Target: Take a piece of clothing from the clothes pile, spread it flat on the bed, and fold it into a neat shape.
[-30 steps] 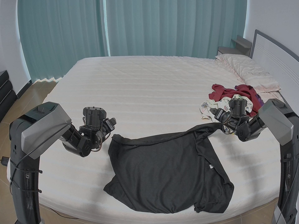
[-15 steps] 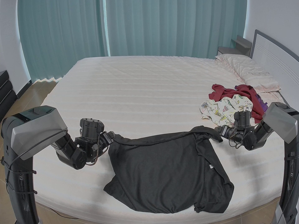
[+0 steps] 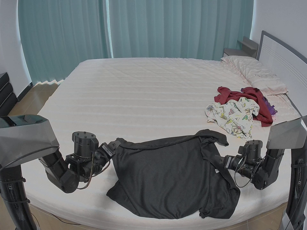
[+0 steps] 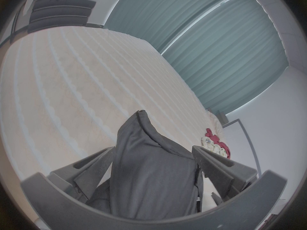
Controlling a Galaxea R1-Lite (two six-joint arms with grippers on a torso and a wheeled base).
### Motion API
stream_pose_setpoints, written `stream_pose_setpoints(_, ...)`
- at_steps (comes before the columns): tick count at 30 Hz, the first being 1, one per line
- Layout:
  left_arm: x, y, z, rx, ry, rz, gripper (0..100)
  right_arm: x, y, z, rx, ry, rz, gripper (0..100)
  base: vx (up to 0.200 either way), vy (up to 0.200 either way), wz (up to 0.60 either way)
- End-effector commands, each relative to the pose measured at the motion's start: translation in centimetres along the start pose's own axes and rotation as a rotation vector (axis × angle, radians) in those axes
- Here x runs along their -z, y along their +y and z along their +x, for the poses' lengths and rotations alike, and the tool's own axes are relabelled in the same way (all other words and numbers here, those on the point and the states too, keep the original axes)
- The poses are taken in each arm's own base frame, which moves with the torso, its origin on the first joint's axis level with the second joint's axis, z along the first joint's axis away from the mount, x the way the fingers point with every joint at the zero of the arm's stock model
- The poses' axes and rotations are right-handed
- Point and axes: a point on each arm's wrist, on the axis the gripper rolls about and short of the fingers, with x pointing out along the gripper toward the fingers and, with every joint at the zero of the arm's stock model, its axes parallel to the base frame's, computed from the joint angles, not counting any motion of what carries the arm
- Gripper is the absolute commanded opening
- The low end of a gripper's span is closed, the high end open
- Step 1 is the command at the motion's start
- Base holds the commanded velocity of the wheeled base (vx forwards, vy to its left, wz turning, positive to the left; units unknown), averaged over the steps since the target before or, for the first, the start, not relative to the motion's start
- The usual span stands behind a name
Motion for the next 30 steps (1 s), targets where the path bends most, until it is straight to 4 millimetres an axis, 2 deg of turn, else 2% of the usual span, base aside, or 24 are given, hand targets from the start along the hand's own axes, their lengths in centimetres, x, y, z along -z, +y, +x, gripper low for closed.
stream_pose_setpoints(1,2.3,2.0,-0.6,-0.015,0.071,-0.015,100,4.9,0.4,-1.0,-0.011,0.138,-0.148,100,0.0,0.0,0.0)
stream_pose_setpoints(5,3.1,2.6,-0.1,-0.032,0.091,-0.006,100,5.0,0.4,-0.7,0.0,0.125,-0.188,100,0.0,0.0,0.0)
stream_pose_setpoints(17,3.8,2.6,0.1,-0.036,0.105,0.004,100,4.8,0.4,0.4,0.006,0.119,-0.238,100,0.0,0.0,0.0)
stream_pose_setpoints(18,3.8,2.7,0.1,-0.038,0.104,0.004,100,4.7,0.4,0.6,0.008,0.115,-0.235,0,0.0,0.0,0.0)
stream_pose_setpoints(22,3.9,2.9,0.3,-0.046,0.109,0.007,100,4.1,-0.6,1.0,0.056,0.096,-0.221,0,0.0,0.0,0.0)
stream_pose_setpoints(27,4.1,3.1,0.3,-0.054,0.113,0.01,100,2.6,-3.8,1.0,0.141,0.062,-0.23,0,0.0,0.0,0.0)
stream_pose_setpoints(30,4.1,3.1,0.3,-0.054,0.114,0.011,100,1.8,-4.3,0.7,0.154,0.033,-0.225,0,0.0,0.0,0.0)
